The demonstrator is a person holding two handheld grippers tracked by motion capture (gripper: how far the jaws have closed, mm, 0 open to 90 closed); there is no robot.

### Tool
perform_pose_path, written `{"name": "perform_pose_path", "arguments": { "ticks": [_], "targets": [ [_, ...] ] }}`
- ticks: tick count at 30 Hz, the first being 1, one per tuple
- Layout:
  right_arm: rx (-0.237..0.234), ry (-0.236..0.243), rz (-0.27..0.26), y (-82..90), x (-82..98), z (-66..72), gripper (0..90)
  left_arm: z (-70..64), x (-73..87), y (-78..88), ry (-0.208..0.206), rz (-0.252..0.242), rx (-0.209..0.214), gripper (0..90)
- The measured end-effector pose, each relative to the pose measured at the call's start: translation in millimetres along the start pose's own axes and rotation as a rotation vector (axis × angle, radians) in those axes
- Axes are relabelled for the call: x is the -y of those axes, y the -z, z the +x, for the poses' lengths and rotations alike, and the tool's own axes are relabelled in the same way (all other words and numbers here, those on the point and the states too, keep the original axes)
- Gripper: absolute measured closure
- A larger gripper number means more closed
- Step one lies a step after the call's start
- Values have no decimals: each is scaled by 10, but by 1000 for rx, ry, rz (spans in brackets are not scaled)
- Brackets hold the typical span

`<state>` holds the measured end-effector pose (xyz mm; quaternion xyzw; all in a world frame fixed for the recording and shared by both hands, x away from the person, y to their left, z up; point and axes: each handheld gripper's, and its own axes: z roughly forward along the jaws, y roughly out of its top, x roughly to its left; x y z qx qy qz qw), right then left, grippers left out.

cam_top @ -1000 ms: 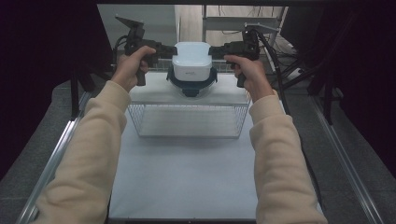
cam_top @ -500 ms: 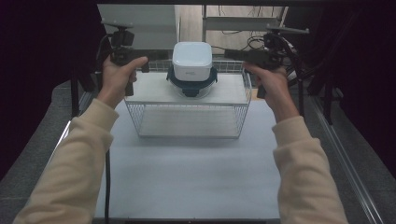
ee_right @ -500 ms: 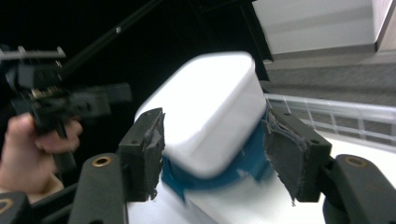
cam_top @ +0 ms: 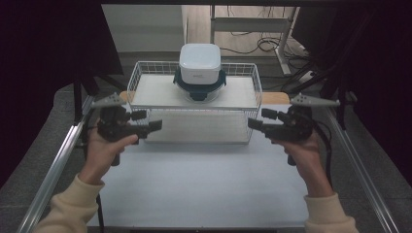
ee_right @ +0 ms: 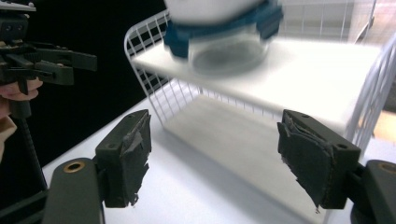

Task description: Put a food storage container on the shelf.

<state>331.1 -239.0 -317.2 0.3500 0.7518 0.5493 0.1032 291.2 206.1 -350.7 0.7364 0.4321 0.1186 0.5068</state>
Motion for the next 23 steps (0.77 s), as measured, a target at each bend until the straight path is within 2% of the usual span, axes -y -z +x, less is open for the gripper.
{"name": "perform_pose_path", "arguments": {
  "ticks": [5, 8, 12, 17, 19, 23],
  "targets": [
    [32, 14, 29, 32, 437, 25, 243, -9, 376, -57, 16, 27, -12, 222],
    [42, 7, 56, 11, 652, 19, 239, 13, 598, -93, 58, 37, -2, 217],
    [55, 3, 112, -51, 921, 2, 235, 55, 795, -156, 90, 66, -9, 217],
    [64, -2, 172, -129, 1094, -16, 224, 66, 867, -222, 90, 99, -22, 217],
    [79, 16, 169, -127, 1106, 3, 224, 46, 876, -232, 81, 103, -22, 216],
    [83, 15, 146, -74, 1089, 12, 222, 39, 877, -235, 70, 104, -27, 215]
  ]
}}
